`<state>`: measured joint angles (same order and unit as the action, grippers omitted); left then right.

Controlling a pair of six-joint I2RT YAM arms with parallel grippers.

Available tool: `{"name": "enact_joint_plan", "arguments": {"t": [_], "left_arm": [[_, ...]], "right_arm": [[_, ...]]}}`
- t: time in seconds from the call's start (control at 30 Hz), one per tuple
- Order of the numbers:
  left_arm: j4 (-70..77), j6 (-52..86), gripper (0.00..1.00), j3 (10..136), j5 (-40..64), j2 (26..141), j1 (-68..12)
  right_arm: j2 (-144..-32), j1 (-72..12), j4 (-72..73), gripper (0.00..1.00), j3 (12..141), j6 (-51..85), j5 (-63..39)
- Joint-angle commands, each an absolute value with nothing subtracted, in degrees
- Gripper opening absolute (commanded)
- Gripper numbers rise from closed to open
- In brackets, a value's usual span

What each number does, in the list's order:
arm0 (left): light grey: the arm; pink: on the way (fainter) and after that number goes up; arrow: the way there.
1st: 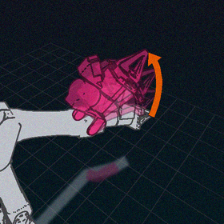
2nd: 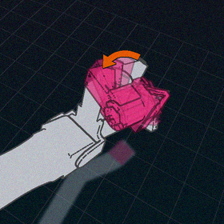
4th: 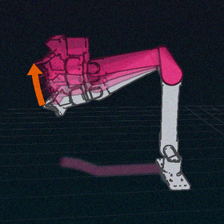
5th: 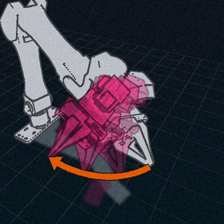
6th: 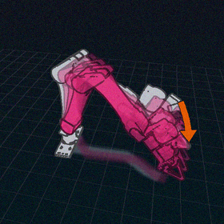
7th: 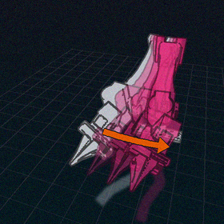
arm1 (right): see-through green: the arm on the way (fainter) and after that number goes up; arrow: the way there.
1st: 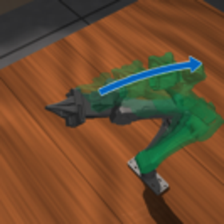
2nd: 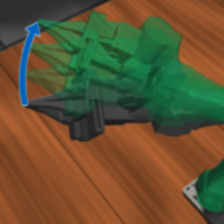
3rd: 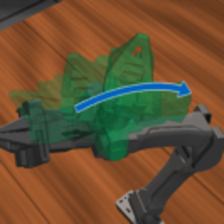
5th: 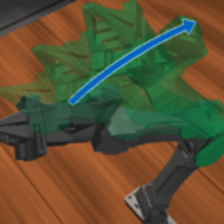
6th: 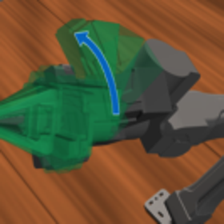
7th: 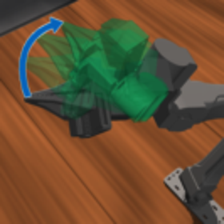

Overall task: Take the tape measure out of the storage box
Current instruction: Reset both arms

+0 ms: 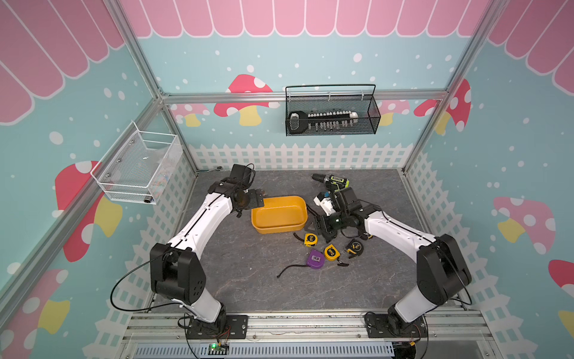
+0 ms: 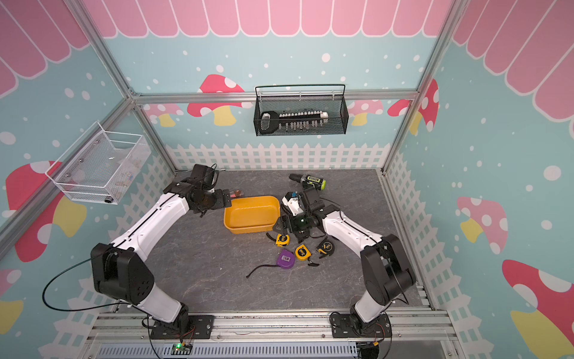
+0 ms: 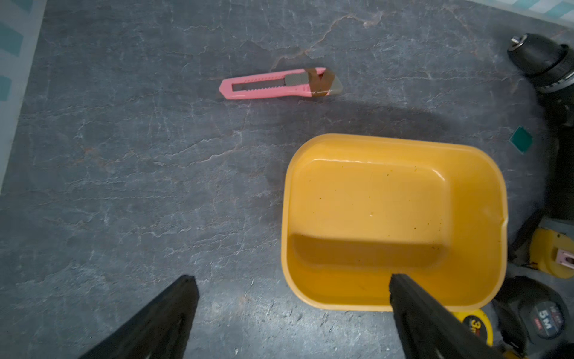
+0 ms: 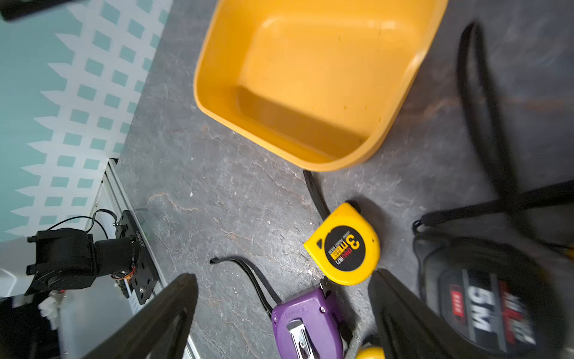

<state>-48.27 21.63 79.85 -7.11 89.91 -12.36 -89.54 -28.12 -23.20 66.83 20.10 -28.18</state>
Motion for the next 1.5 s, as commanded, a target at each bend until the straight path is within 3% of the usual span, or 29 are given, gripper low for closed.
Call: {"name": "enact_joint_plan", "arguments": {"t": [0.0,0.23,0.33,0.47,0.63,0.77,0.8,0.9,1.07,1.47], "left_arm": [[-40.8,21.1,0.99,73.3,-10.0,84.9,-10.2],[-20.7,20.8,0.99,52.6,-20.3,75.9,-7.7],[-6.7,18.3,0.99,42.5,-18.8,72.5,-6.8],[-1.1,13.7,0.99,38.0,-25.5,72.1,-6.7],[13.5,10.2,0.99,31.4,-27.5,75.2,-6.6],[33.2,5.5,0.99,24.7,-23.9,76.5,-6.4],[41.5,4.0,0.99,21.7,-22.1,77.2,-6.4],[48.6,1.4,0.99,19.7,-19.7,80.0,-6.0],[53.9,-0.2,0.99,21.0,-9.5,88.3,-4.1],[48.0,2.2,0.99,23.2,-7.2,87.4,-1.9]], "right_arm": [[-83.4,-26.7,-31.4,0.99,71.0,12.8,-17.9],[-76.0,-13.7,-24.8,0.99,64.4,9.7,8.2],[-75.8,-7.4,-18.1,0.99,57.5,8.6,11.9],[-76.1,-5.5,-6.4,0.99,47.8,3.9,18.9],[-77.6,-5.3,24.1,0.99,32.8,-1.1,15.0],[-81.8,-4.4,29.8,0.99,30.5,-2.1,12.2],[-82.9,-4.4,36.7,0.99,27.1,-2.5,11.4],[-88.1,-4.4,58.4,0.99,18.3,-3.2,11.5],[-87.4,-4.3,51.8,0.99,21.1,-5.0,6.2],[-87.3,-2.7,47.4,0.99,23.2,-4.5,2.3]]}}
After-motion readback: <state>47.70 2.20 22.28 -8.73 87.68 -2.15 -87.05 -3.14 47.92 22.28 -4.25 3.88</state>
